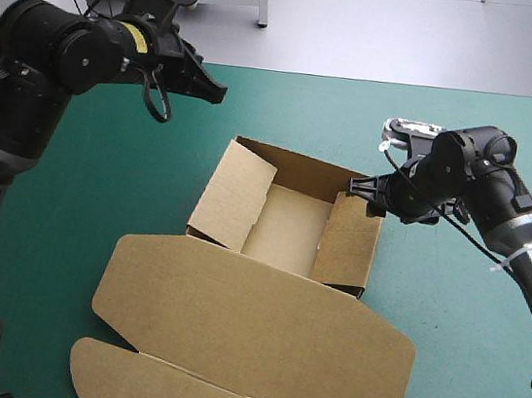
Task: Fold the box
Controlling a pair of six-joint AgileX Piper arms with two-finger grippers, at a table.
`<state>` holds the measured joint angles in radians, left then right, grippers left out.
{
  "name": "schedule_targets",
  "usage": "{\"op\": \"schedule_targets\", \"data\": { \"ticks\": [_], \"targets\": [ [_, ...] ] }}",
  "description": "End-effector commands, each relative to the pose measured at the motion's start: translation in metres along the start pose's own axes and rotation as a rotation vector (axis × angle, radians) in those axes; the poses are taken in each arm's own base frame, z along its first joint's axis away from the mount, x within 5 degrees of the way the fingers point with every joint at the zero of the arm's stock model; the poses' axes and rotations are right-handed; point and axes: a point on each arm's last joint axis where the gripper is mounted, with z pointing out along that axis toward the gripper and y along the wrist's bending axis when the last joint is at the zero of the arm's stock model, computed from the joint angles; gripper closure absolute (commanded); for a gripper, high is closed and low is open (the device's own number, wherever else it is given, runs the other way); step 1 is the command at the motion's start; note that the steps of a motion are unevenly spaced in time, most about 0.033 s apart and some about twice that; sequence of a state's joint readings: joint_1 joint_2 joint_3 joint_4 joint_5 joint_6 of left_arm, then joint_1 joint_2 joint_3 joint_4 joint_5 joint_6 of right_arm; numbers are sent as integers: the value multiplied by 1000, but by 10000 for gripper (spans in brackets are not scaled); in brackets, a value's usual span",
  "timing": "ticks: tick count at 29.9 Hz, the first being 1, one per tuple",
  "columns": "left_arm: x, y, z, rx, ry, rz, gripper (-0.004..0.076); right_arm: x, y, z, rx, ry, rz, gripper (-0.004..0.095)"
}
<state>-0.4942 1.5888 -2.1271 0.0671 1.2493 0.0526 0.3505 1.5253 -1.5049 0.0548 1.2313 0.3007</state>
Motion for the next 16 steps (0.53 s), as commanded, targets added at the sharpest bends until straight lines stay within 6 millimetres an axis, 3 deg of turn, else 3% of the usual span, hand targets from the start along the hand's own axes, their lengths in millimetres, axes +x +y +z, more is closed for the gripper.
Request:
{"op": "schedule_targets", "data": {
  "ticks": [1, 6, 10, 16],
  "targets": [
    [19, 0, -36, 7, 25, 34, 734, 5, -2, 0, -12, -18, 7, 418],
    [59, 9, -48, -102, 118, 77, 734, 5, -1, 23, -29, 7, 45, 456],
    [100, 6, -51, -99, 205, 90, 734, 2, 1, 38, -41, 36, 45, 505],
    [152, 3, -60, -92, 203, 102, 734, 0, 1, 58, -21, 93, 48, 572]
  ]
}}
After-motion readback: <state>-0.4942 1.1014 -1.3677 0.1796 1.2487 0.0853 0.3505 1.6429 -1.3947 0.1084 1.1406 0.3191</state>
